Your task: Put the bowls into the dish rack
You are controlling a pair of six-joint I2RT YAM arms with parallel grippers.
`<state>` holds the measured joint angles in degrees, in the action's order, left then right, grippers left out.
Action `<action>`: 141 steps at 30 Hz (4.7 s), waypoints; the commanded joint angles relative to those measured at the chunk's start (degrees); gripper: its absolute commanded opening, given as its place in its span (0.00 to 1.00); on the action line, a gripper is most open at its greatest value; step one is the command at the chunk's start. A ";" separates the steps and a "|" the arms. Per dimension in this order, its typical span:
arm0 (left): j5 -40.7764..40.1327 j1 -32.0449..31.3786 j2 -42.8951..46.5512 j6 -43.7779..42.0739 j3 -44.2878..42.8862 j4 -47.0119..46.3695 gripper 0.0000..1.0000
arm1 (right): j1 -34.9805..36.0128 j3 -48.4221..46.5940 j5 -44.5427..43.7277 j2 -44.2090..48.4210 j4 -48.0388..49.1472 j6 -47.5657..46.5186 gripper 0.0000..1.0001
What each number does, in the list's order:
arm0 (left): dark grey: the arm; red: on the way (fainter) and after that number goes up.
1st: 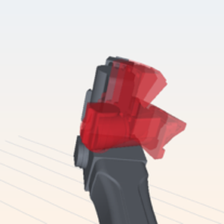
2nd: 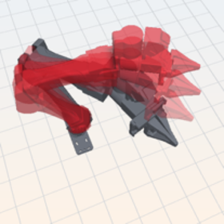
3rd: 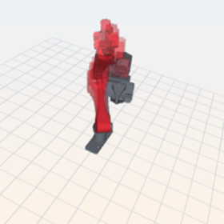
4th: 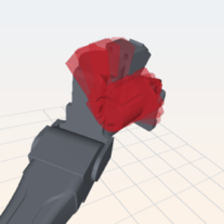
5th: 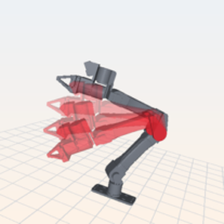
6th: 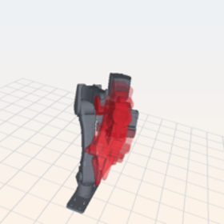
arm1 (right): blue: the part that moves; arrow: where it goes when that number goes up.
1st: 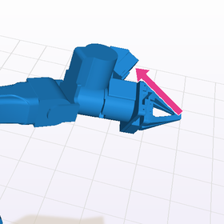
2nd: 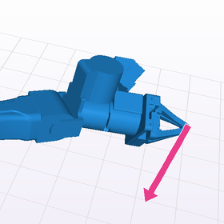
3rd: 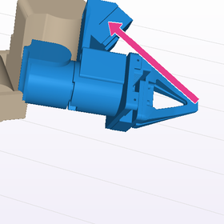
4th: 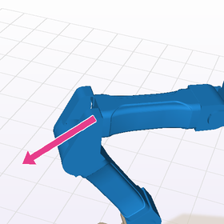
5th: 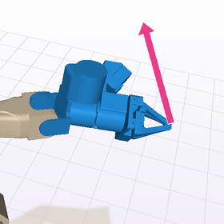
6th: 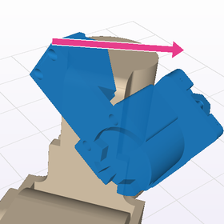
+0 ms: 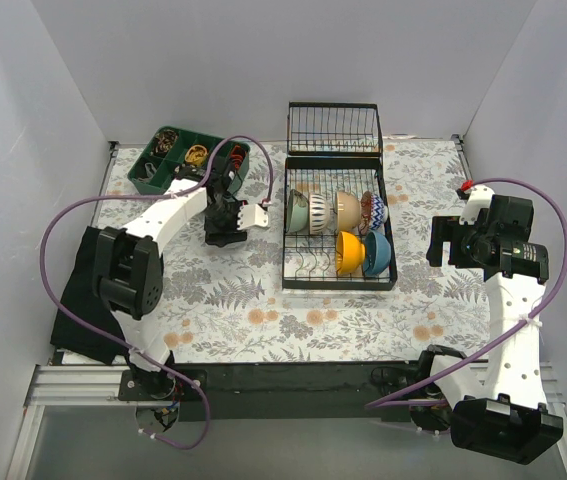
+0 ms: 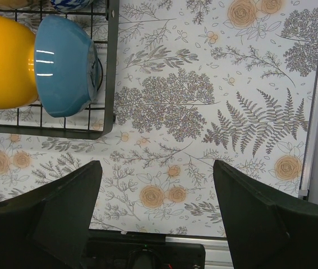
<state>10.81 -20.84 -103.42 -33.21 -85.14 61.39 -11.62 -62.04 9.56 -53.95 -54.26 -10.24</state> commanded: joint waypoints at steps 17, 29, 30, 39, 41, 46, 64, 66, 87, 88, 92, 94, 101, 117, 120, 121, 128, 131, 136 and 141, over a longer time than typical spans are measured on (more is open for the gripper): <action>10.64 0.27 -9.27 6.49 -10.84 18.24 0.38 | -0.69 0.43 0.37 -0.36 2.05 0.66 0.89; 12.31 0.19 -6.45 8.25 -10.21 18.24 0.11 | -0.69 0.52 0.72 -0.71 2.23 0.66 0.89; 12.39 0.27 -6.45 8.34 -11.52 18.33 0.07 | -0.77 0.60 0.72 -0.71 2.23 0.66 0.88; 11.61 0.10 -6.10 9.57 -15.05 18.16 0.00 | -0.95 0.78 0.37 -0.19 2.40 0.84 0.89; 11.08 0.10 -5.83 10.01 -16.63 18.16 0.00 | -1.04 0.96 0.37 -0.01 2.67 0.92 0.89; 9.94 -0.34 -3.64 11.67 -17.51 17.98 0.00 | -1.13 1.13 0.37 -0.19 2.84 1.01 0.89; 8.35 -3.85 7.43 22.92 -14.61 8.41 0.00 | -1.39 1.31 0.28 0.43 3.02 1.19 0.88; 10.19 -4.38 9.45 24.51 -14.87 7.26 0.00 | -1.39 1.31 0.28 0.34 3.02 1.19 0.89; 52.21 -8.78 29.32 91.89 22.96 -65.73 0.00 | -2.01 -0.36 -4.29 1.66 1.26 0.04 0.88; 52.30 -8.78 29.24 95.40 24.40 -73.09 0.00 | -1.92 -0.45 -4.64 1.66 1.17 -0.04 0.88; 51.07 -8.87 26.78 107.80 29.67 -86.57 0.00 | -2.09 -0.71 -4.99 1.05 0.91 -0.31 0.88; 49.40 -9.04 24.94 115.20 32.13 -94.56 0.00 | -2.18 -0.71 -4.82 0.69 0.91 -0.39 0.88; 41.15 -10.89 20.01 122.24 32.67 -97.16 0.00 | -2.36 -0.36 -4.82 -0.36 1.17 -0.57 0.88; 23.47 -15.46 10.34 139.37 28.01 -94.78 0.00 | -2.53 -0.10 -5.43 -1.94 1.44 -0.83 0.88; 22.77 -15.72 8.85 141.13 28.28 -94.96 0.00 | -2.53 -0.18 -5.61 -2.47 1.35 -0.92 0.88; 22.59 -15.72 8.24 141.58 28.71 -94.96 0.00 | -2.53 -0.19 -5.78 -2.65 1.35 -0.92 0.88; 22.41 -15.81 4.55 143.95 29.95 -96.71 0.00 | -2.53 -0.19 -5.52 -4.58 1.26 -1.27 0.88; 22.41 -15.99 2.79 145.35 29.77 -98.30 0.00 | -2.53 -0.19 -5.43 -5.02 1.35 -1.27 0.88; 23.12 -16.07 -0.99 146.50 28.45 -97.95 0.00 | -2.62 -0.01 -5.61 -5.81 1.35 -1.63 0.88; 22.50 -16.07 -2.40 147.38 29.42 -99.17 0.00 | -2.53 -0.01 -5.87 -5.90 1.44 -1.71 0.88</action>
<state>33.36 -36.53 -106.65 112.73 -54.39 -33.98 -13.87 -60.97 4.23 -59.75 -53.65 -11.14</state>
